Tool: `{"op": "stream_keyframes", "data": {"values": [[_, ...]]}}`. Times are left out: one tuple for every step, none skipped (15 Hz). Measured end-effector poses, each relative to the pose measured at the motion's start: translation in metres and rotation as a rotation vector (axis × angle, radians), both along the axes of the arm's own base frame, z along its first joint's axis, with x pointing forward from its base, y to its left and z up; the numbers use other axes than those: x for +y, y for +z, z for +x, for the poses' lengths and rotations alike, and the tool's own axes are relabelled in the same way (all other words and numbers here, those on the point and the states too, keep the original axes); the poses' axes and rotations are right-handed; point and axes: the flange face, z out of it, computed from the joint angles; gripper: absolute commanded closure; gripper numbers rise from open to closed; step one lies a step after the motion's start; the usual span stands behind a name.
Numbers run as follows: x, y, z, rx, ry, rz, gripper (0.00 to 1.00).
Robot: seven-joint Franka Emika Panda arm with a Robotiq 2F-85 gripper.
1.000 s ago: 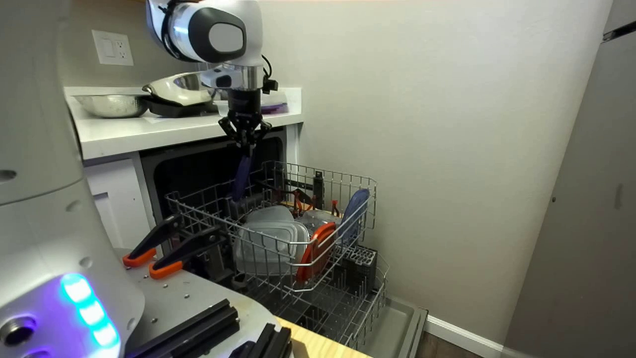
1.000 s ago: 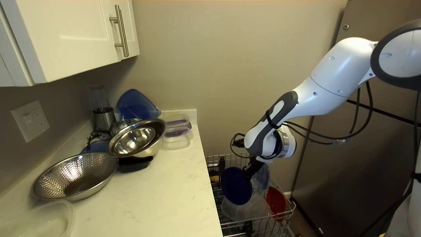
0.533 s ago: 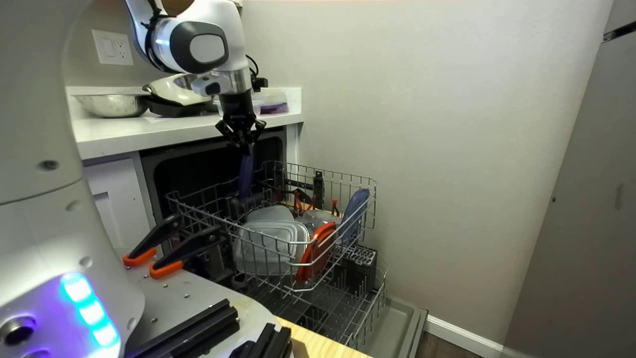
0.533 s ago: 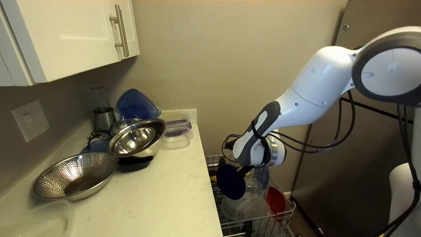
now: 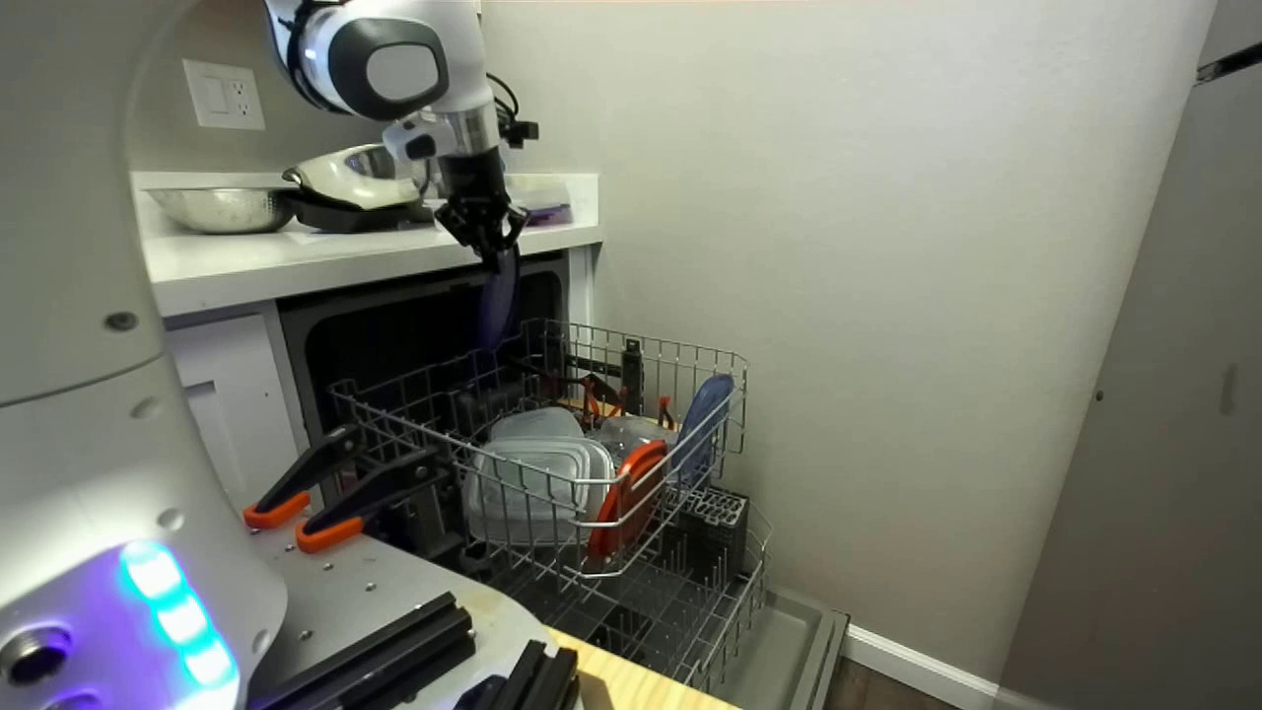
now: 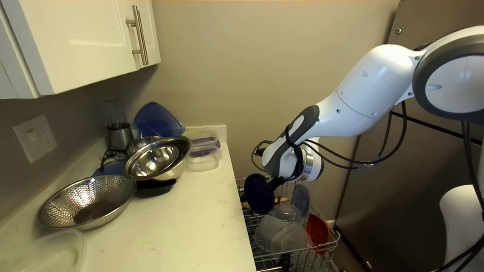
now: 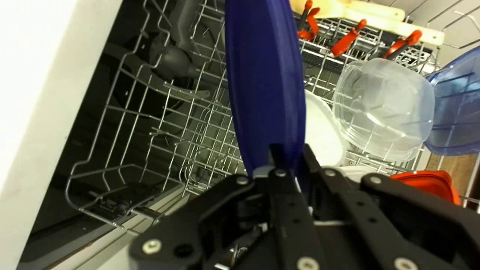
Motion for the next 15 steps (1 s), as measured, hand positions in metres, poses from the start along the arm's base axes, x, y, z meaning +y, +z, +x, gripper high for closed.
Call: {"op": "stream_keyframes", "data": {"values": [[-0.009,0.007,0.004,-0.010,-0.021,0.010,0.96],[-0.018,0.013,0.008,-0.018,-0.040,0.020,0.89],[-0.025,0.019,0.011,-0.027,-0.056,0.033,0.89],[-0.028,0.024,0.013,-0.033,-0.065,0.045,0.89],[-0.030,0.028,0.013,-0.036,-0.069,0.055,0.89],[-0.031,0.030,0.013,-0.037,-0.070,0.060,0.89],[-0.030,0.030,0.012,-0.036,-0.069,0.062,0.89],[-0.031,0.029,0.012,-0.035,-0.069,0.061,0.89],[-0.031,0.029,0.011,-0.034,-0.069,0.060,0.89],[-0.031,0.029,0.011,-0.033,-0.069,0.060,0.89],[-0.031,0.028,0.011,-0.033,-0.069,0.060,0.89],[-0.031,0.028,0.011,-0.032,-0.069,0.060,0.89],[-0.031,0.028,0.011,-0.032,-0.069,0.060,0.96],[-0.031,0.028,0.011,-0.032,-0.069,0.060,0.96],[-0.031,0.028,0.011,-0.032,-0.069,0.059,0.96]]}}
